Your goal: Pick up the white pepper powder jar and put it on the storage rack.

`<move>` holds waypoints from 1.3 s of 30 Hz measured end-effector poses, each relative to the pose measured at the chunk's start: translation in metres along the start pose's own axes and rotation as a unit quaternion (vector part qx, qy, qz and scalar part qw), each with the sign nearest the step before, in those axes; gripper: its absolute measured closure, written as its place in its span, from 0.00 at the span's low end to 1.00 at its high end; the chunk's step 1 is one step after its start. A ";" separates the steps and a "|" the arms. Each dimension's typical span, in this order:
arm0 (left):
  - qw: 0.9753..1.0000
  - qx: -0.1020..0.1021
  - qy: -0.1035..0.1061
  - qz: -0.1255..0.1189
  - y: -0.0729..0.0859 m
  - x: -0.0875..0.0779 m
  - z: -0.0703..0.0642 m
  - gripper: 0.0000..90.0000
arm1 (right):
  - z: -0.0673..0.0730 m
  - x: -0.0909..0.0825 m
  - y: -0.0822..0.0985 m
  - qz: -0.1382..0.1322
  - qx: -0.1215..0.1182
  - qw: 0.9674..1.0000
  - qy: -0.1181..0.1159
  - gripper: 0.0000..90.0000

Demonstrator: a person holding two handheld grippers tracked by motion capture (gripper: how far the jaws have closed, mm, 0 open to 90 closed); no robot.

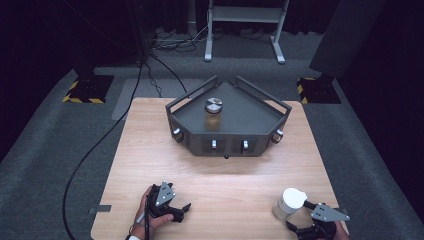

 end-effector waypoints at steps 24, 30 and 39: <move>1.000 -0.001 -0.001 0.000 0.000 0.000 0.000 0.01 | -0.003 -0.006 -0.020 -0.107 0.035 0.993 -0.018 0.02; 1.000 -0.001 -0.001 0.000 0.000 0.000 0.000 0.01 | -0.004 -0.004 -0.028 -0.119 0.034 0.992 -0.026 0.03; 1.000 -0.001 -0.001 0.000 0.000 0.000 0.000 0.01 | -0.007 -0.002 -0.031 -0.117 0.031 0.992 -0.036 0.26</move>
Point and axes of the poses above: each handheld gripper's, and its own axes: x roughly forward along the jaws, y roughly out of its underside, z roughly to its left, the point moved 4 cm from there along x, roughly forward along the jaws, and after that the axes turned 12 degrees about -x, right-handed, at the moved point
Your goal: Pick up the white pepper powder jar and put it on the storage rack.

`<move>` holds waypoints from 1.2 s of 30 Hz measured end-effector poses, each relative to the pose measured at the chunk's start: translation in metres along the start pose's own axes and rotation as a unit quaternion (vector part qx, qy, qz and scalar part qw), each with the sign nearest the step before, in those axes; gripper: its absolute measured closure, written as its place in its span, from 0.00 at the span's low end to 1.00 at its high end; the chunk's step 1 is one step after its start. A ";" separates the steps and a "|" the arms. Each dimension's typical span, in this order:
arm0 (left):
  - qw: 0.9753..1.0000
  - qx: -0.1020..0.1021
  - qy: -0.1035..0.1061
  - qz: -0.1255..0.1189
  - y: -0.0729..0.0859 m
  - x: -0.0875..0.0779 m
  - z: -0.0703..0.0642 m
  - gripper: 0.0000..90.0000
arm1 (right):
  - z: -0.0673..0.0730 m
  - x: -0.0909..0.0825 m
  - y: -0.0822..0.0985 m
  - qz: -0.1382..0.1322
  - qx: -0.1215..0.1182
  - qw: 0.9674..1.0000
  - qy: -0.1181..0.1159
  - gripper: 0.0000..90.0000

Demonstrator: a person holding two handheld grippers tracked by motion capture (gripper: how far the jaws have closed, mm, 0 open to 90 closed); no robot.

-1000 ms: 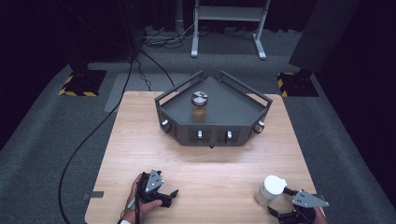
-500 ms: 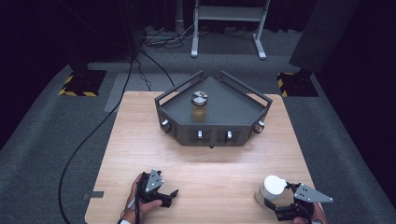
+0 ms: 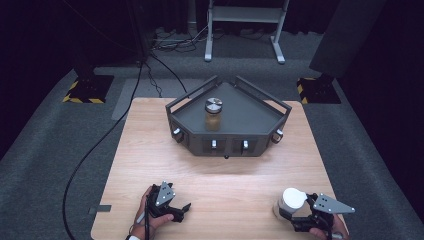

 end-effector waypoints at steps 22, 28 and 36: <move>1.000 -0.001 -0.002 -0.001 0.000 0.000 -0.001 0.01 | 0.010 0.000 0.008 -0.023 -0.007 1.000 0.009 0.33; 1.000 -0.001 -0.002 -0.001 0.000 0.000 -0.001 0.01 | 0.012 0.002 0.001 -0.025 -0.004 0.999 0.020 0.33; 1.000 -0.001 -0.004 -0.001 0.000 0.000 -0.001 0.01 | 0.012 0.007 -0.025 -0.002 0.016 0.998 0.067 0.33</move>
Point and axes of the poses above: each handheld gripper's, and its own axes: x roughly forward along the jaws, y roughly out of its underside, z roughly to its left, the point moved 4 cm from there along x, roughly forward along the jaws, and after that the axes turned 12 degrees about -x, right-handed, at the moved point
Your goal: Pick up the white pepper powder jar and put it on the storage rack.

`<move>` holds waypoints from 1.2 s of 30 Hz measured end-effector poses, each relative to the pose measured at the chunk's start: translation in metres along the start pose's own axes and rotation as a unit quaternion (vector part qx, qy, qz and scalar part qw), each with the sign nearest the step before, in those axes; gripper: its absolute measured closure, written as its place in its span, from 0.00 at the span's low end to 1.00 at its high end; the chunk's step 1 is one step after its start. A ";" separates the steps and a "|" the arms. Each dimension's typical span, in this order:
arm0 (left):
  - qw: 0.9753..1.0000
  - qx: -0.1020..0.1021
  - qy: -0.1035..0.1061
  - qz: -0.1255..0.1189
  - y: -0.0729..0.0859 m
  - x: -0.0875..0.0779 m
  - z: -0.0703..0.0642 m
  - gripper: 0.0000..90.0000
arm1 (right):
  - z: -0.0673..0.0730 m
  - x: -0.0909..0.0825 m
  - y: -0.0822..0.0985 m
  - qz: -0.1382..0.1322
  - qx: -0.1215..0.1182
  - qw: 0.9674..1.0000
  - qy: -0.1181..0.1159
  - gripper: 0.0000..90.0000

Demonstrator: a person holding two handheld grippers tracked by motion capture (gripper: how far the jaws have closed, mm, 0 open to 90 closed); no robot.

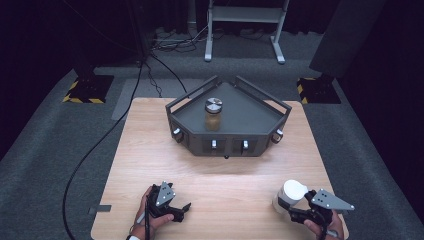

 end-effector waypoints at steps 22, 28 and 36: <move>1.000 0.001 0.003 0.001 0.000 0.000 0.001 0.01 | -0.018 0.036 -0.087 -0.020 0.006 0.997 0.076 0.33; 1.000 0.002 0.003 0.001 0.000 0.000 0.001 0.01 | -0.020 0.051 -0.115 -0.029 0.011 0.996 0.081 0.33; 1.000 0.002 0.003 0.001 0.000 0.000 0.001 0.01 | -0.023 0.075 -0.154 -0.033 -0.001 0.996 0.086 0.33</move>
Point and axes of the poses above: each handheld gripper's, and its own axes: x roughly forward along the jaws, y roughly out of its underside, z roughly to its left, the point moved 4 cm from there along x, roughly forward along the jaws, and after that the axes turned 12 degrees about -x, right-handed, at the moved point
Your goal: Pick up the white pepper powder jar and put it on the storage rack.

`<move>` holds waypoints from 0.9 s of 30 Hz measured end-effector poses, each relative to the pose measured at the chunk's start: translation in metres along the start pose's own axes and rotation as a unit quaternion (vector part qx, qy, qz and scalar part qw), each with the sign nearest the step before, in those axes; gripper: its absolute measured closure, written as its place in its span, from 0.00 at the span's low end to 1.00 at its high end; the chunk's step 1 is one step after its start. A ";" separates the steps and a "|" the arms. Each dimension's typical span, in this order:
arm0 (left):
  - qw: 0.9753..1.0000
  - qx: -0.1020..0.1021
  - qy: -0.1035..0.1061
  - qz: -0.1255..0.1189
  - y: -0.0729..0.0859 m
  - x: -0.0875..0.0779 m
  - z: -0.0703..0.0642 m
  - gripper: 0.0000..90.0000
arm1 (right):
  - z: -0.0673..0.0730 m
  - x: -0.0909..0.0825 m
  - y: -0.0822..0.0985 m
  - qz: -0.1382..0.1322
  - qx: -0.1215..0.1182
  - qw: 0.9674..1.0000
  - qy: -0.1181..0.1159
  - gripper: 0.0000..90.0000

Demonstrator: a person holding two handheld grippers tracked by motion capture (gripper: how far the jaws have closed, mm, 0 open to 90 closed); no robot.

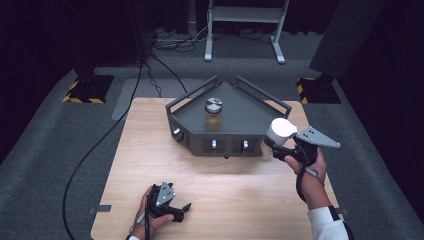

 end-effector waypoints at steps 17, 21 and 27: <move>1.000 0.000 0.000 0.000 0.000 0.000 0.000 0.01 | -0.010 0.056 -0.044 0.010 -0.004 1.000 0.015 0.33; 1.000 0.001 0.000 0.000 0.000 0.000 0.000 0.01 | -0.012 0.068 -0.045 0.012 -0.001 1.000 0.020 0.33; 1.000 0.000 0.000 0.000 0.000 0.000 0.000 0.01 | -0.014 0.085 -0.046 0.020 0.002 0.999 0.031 0.33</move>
Point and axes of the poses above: each handheld gripper's, and its own axes: x roughly forward along the jaws, y roughly out of its underside, z roughly to its left, the point moved 4 cm from there along x, roughly forward along the jaws, and after that the axes turned 12 degrees about -x, right-handed, at the moved point
